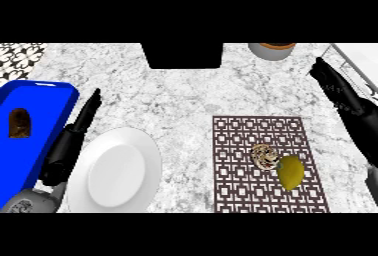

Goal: Pick the cupcake from the placemat and place it in the tiered shelf

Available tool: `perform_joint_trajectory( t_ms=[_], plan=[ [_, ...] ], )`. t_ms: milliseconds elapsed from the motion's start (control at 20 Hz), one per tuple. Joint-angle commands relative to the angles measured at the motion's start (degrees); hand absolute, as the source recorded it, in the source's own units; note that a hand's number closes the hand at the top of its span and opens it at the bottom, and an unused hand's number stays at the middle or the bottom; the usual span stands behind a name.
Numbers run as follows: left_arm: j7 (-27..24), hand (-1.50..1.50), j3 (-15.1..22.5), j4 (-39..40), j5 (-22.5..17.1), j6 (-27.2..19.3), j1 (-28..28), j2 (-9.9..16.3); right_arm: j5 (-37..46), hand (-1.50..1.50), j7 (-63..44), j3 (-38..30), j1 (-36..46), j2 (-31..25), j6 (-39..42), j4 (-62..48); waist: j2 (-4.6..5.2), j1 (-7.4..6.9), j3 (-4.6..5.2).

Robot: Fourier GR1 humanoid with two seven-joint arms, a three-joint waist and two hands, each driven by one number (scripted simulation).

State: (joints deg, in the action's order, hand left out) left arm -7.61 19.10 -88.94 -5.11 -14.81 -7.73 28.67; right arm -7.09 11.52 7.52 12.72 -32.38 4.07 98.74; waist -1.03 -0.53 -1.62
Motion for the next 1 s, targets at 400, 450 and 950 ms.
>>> perform_joint_trajectory(
  t_ms=[400,450,950],
  plan=[
    [10.89,0.00,-8.53,0.18,-12.55,-0.98,-0.48,-4.16,-2.28,-1.50,-14.44,-19.65,-10.12,15.10,-31.36,-10.83,1.06,3.60,1.36],
    [12.31,0.00,-9.92,1.32,-13.87,-0.36,-1.36,-3.53,-4.71,-1.50,-11.87,-21.06,-10.39,16.67,-31.19,-9.81,1.01,3.29,1.39],
    [16.44,0.00,-11.76,4.66,-14.46,3.26,-6.33,-4.20,4.02,-1.50,-25.17,-6.50,-22.31,12.76,-25.71,14.02,0.94,1.32,1.76]
  ],
)
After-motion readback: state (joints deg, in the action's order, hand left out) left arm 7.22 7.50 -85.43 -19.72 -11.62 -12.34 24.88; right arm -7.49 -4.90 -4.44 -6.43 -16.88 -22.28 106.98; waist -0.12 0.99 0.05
